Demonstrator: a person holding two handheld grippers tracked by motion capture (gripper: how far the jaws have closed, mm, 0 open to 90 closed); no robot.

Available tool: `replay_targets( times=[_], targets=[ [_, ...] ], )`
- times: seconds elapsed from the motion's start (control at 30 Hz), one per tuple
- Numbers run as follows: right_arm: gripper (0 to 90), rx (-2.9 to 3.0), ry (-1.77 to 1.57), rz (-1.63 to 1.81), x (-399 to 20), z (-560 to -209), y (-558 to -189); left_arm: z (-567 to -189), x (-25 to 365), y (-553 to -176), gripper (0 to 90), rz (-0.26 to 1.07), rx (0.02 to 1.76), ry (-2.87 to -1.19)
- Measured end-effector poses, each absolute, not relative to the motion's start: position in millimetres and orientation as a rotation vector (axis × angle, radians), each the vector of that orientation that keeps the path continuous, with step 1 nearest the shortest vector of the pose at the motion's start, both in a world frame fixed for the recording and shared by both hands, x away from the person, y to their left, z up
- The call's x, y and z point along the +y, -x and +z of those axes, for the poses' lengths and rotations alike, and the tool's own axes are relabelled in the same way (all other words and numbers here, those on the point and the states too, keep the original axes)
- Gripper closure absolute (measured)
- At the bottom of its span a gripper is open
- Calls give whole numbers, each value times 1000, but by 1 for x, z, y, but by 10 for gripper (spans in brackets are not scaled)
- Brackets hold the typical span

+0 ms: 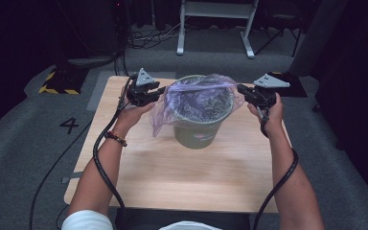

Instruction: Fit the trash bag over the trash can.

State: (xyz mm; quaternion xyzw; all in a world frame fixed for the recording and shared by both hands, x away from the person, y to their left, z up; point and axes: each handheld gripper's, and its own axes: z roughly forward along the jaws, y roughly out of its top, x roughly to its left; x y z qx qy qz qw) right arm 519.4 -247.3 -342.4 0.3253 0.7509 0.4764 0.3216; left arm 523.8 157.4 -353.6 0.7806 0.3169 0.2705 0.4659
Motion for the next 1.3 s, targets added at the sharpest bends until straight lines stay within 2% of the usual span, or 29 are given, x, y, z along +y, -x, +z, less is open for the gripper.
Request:
replay_targets(
  times=[0.03, 0.1, 0.17, 0.23, 0.3, 0.33, 0.83, 1.3],
  targets=[
    [886, 1970, -858, 1250, -245, -342, -522, -353, 152, -525, 568, 694, 785, -1934],
    [885, 1969, -866, 1251, -242, -342, -526, -353, 150, -527, 568, 695, 792, -1937],
    [886, 1974, -871, 1256, -240, -342, -529, -351, 146, -530, 699, 694, 777, -1942],
    [886, 1983, -873, 1251, -238, -342, -531, -351, 145, -531, 726, 679, 771, -1942],
    [888, 1996, -884, 1240, -235, -344, -536, -351, 139, -533, 862, 704, 747, -1958],
    [888, 2009, -890, 1240, -233, -345, -540, -352, 137, -534, 895, 702, 747, -1964],
    [900, 2096, -940, 1198, -226, -369, -552, -380, 123, -552, 900, 627, 815, -2083],
    [900, 2120, -945, 1199, -224, -380, -552, -398, 118, -557, 895, 556, 847, -2101]
  ],
)
